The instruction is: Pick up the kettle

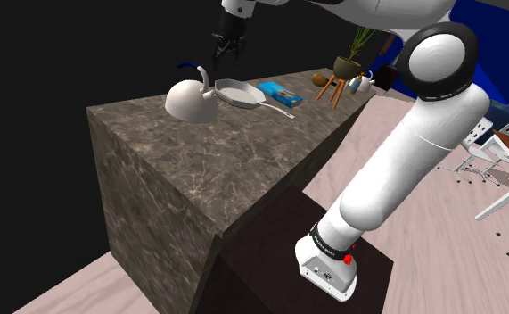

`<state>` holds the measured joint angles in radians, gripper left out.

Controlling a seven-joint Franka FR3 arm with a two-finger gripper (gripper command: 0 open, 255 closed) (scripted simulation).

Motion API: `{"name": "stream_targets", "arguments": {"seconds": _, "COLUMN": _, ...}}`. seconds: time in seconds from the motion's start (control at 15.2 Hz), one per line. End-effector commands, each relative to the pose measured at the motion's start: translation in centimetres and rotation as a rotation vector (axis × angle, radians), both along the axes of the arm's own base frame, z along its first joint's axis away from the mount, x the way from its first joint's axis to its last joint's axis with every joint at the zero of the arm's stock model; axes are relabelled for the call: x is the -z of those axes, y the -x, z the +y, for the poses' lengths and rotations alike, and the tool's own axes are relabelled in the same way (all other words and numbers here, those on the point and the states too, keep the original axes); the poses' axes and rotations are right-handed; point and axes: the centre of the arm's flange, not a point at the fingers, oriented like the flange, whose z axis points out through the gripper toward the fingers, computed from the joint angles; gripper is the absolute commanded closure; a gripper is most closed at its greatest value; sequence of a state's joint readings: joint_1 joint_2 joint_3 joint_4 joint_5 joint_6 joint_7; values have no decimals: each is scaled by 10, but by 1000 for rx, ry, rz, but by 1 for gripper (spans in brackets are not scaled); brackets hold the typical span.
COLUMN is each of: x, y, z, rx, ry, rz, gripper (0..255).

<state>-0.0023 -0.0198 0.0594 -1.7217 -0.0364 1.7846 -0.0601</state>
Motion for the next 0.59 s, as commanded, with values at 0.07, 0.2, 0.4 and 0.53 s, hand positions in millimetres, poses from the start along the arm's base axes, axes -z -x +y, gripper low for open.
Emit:
{"name": "stream_targets", "arguments": {"seconds": 0.07, "x": 2, "y": -39, "z": 0, "rx": 17, "ry": -20, "rz": -3, "gripper": 0}}
{"name": "stream_targets", "arguments": {"seconds": 0.2, "x": 3, "y": -65, "z": 1, "rx": 28, "ry": -33, "rz": -5, "gripper": 0}}
{"name": "stream_targets", "arguments": {"seconds": 0.4, "x": 9, "y": -88, "z": 1, "rx": 38, "ry": -44, "rz": -6, "gripper": 0}}
{"name": "stream_targets", "arguments": {"seconds": 0.53, "x": 20, "y": -88, "z": 1, "rx": 38, "ry": -44, "rz": -6, "gripper": 0}}
